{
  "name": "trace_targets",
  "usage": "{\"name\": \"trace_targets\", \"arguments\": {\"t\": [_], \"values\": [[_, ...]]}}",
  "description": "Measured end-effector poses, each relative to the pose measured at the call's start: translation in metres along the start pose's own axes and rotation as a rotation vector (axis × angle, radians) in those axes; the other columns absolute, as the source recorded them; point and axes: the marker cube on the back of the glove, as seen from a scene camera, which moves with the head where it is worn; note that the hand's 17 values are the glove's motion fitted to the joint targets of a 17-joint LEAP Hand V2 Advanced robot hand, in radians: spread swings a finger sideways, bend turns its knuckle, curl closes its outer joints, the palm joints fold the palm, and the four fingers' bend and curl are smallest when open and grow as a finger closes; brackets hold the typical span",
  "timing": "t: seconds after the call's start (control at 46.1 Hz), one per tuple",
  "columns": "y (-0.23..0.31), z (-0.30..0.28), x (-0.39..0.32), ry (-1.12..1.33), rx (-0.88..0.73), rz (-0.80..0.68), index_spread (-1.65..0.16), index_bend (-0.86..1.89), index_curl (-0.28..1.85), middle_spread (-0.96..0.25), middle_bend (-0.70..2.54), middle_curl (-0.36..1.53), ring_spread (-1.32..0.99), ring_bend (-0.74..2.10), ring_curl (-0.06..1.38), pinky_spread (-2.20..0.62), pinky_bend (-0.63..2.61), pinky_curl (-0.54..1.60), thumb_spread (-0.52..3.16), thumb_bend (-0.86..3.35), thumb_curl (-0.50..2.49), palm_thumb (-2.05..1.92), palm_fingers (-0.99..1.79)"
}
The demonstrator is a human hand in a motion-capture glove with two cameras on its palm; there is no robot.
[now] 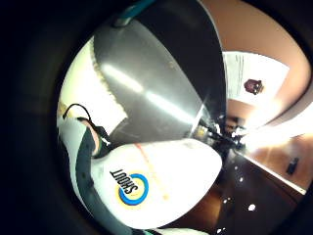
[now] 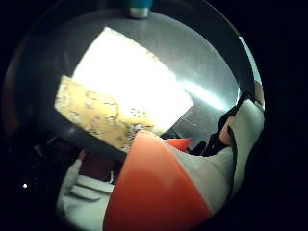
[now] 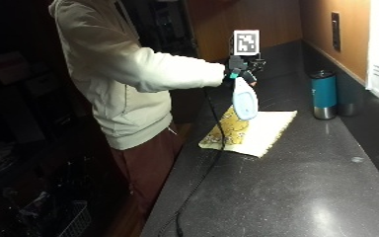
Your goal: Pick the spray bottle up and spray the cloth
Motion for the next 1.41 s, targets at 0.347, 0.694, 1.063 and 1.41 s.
{"name": "trace_targets", "arguments": {"t": [0.347,0.694,1.063,1.41], "values": [[0.013,-0.114,-0.032,-0.719,0.304,-0.179,-0.15,0.49,0.53,-0.13,0.63,0.51,-0.15,0.67,0.46,-0.2,0.3,0.38,0.1,-0.04,0.76,0.94,1.4],[0.012,-0.183,-0.111,-1.375,0.487,-0.478,-0.15,0.49,0.53,-0.13,0.63,0.51,-0.14,0.67,0.46,-0.2,0.31,0.37,0.1,-0.04,0.77,0.94,1.4],[-0.036,-0.197,-0.266,-1.694,0.439,-0.573,-0.15,0.49,0.53,-0.13,0.62,0.5,-0.14,0.67,0.46,-0.2,0.31,0.37,0.1,-0.04,0.77,0.93,1.4],[-0.082,-0.148,-0.354,-1.608,0.282,-0.55,-0.15,0.48,0.53,-0.12,0.62,0.5,-0.13,0.68,0.46,-0.19,0.31,0.37,0.12,-0.03,0.77,0.95,1.39]]}}
